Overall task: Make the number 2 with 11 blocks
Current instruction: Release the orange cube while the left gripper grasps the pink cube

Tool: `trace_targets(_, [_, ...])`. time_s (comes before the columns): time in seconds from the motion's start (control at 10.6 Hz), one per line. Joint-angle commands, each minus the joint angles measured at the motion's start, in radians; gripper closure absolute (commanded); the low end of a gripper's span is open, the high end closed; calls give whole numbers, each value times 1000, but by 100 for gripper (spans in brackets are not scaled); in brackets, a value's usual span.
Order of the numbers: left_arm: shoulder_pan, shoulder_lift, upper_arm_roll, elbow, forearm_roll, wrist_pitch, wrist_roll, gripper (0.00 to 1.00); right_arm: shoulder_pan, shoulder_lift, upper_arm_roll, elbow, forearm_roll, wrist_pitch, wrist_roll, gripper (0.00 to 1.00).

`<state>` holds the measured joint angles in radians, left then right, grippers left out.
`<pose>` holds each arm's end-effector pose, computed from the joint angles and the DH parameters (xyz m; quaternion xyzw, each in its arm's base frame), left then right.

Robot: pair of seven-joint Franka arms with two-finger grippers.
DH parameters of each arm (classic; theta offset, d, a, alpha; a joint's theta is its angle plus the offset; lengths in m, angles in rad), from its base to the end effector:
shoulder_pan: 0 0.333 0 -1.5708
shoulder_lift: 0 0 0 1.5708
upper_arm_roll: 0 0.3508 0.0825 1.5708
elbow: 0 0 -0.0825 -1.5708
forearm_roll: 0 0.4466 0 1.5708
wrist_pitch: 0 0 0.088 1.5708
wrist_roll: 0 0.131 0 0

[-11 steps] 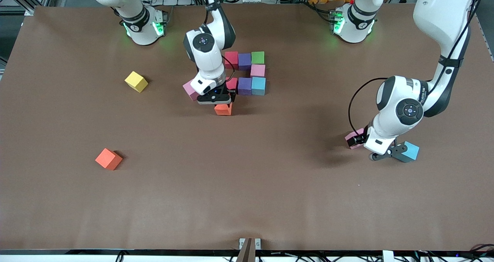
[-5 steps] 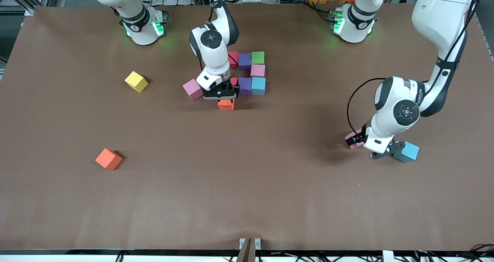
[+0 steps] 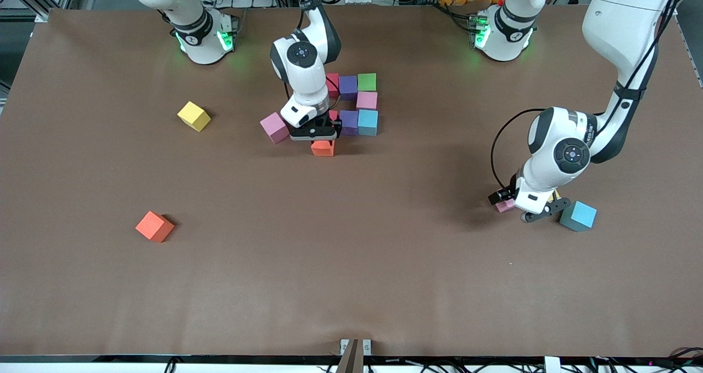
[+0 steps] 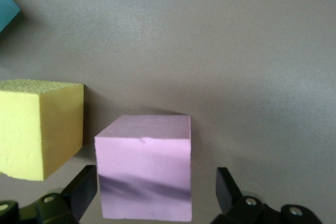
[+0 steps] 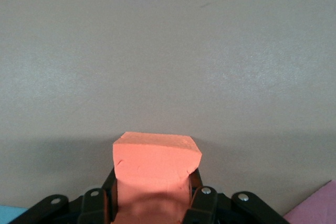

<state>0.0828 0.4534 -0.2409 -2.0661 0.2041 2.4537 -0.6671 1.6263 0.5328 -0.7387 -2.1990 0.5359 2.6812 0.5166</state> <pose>0.6288 -0.0994 0.1689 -0.9827 -0.1833 0.0169 0.0185 0.4068 0.4573 0.1670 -0.9963 0.0039 -0.0840 0.0180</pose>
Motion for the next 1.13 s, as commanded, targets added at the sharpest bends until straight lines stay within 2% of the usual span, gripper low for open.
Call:
trace_targets(0.0, [9, -6, -6, -12, -12, 19, -8, 6, 35, 1, -8, -25, 4, -4, 33, 96])
trace_targets(0.09, [9, -6, -6, -14, -12, 19, -8, 16, 40, 1, -8, -27, 4, -10, 33, 97])
trace_targets(0.47, [9, -4, -6, -14, -12, 19, -8, 42, 50, 6, -7, -27, 4, -23, 43, 97])
trace_targets(0.75, [-11, -15, -14, -5, -11, 11, -14, 46, 64, 19, -4, -31, 4, -32, 63, 97])
trace_targets(0.94, [-31, -19, -60, 32, -12, 10, -42, 46, 67, 24, -4, -33, 4, -32, 63, 94])
trace_targets(1.04, [-38, -21, -76, 41, -11, 10, -42, 46, 66, 24, -4, -33, 4, -35, 63, 76])
